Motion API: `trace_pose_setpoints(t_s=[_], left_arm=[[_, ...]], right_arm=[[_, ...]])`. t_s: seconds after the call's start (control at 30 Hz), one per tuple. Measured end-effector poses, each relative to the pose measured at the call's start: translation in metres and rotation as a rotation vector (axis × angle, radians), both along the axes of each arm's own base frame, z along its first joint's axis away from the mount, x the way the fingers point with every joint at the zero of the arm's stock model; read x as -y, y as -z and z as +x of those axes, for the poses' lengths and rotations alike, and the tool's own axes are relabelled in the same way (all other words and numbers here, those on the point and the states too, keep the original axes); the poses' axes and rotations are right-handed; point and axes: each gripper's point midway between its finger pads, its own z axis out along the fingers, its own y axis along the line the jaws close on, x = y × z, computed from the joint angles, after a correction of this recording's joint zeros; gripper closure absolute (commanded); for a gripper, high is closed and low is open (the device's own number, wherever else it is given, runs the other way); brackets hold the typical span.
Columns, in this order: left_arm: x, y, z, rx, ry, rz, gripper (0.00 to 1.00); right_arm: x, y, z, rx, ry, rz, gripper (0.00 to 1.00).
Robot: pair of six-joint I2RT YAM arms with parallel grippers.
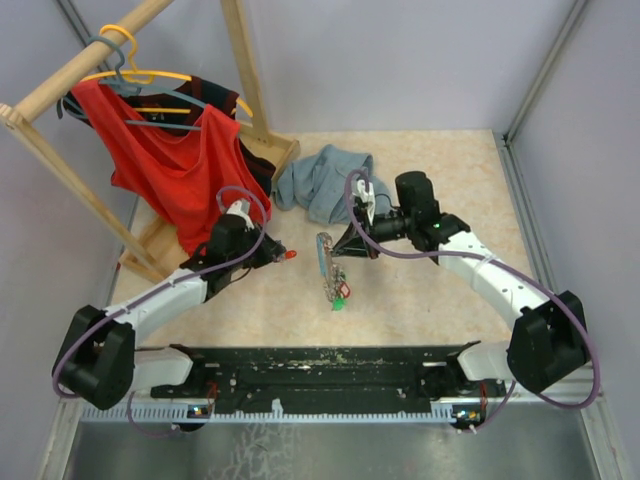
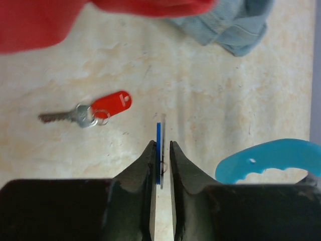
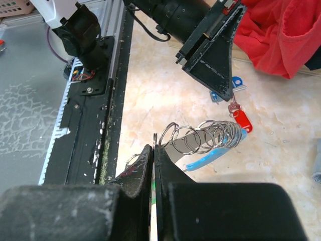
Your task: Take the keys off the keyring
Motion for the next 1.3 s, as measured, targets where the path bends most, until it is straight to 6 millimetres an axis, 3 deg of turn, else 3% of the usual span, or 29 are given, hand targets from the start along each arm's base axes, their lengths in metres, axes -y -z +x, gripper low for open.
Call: trace_pose_setpoints(t_s=[0.1, 0.2, 0.3, 0.4, 0.5, 0.6, 0.8, 0.97, 1.13, 1.3], left_arm=[[-0.014, 0.014, -0.002, -0.065, -0.096, 0.024, 0.31], [-0.031, 0.026, -0.008, -0.11, -0.197, 0.04, 0.18], [-0.042, 0.025, -0.011, -0.116, -0.259, 0.041, 0.16], [-0.043, 0.011, -0.013, -0.07, -0.257, 0.017, 0.16], [-0.037, -0.007, -0.021, 0.026, -0.178, -0.032, 0.16], [-0.025, -0.018, -0.041, 0.166, -0.038, -0.121, 0.13], [-0.011, -0.022, -0.072, 0.344, 0.134, -0.239, 0.11], [0.003, -0.046, -0.077, 0.456, 0.231, -0.303, 0.11], [0.011, -0.061, -0.083, 0.519, 0.298, -0.343, 0.12], [0.013, -0.067, -0.09, 0.557, 0.333, -0.362, 0.12]], right_arm=[[0.002, 0.001, 0.004, 0.003, 0.017, -0.004, 1.0], [0.004, 0.001, 0.008, 0.008, 0.032, -0.008, 1.0], [0.007, 0.002, 0.012, 0.012, 0.047, -0.01, 1.0], [0.011, 0.002, 0.017, 0.014, 0.069, -0.013, 1.0], [0.019, 0.003, 0.027, 0.014, 0.108, -0.016, 1.0], [0.035, 0.003, 0.045, 0.013, 0.181, -0.022, 1.0], [0.083, 0.005, 0.093, 0.024, 0.427, -0.06, 1.0], [0.137, 0.009, 0.142, 0.097, 0.712, -0.138, 1.0], [0.169, 0.014, 0.192, 0.146, 0.94, -0.215, 1.0], [0.194, 0.014, 0.249, 0.116, 1.12, -0.175, 1.0]])
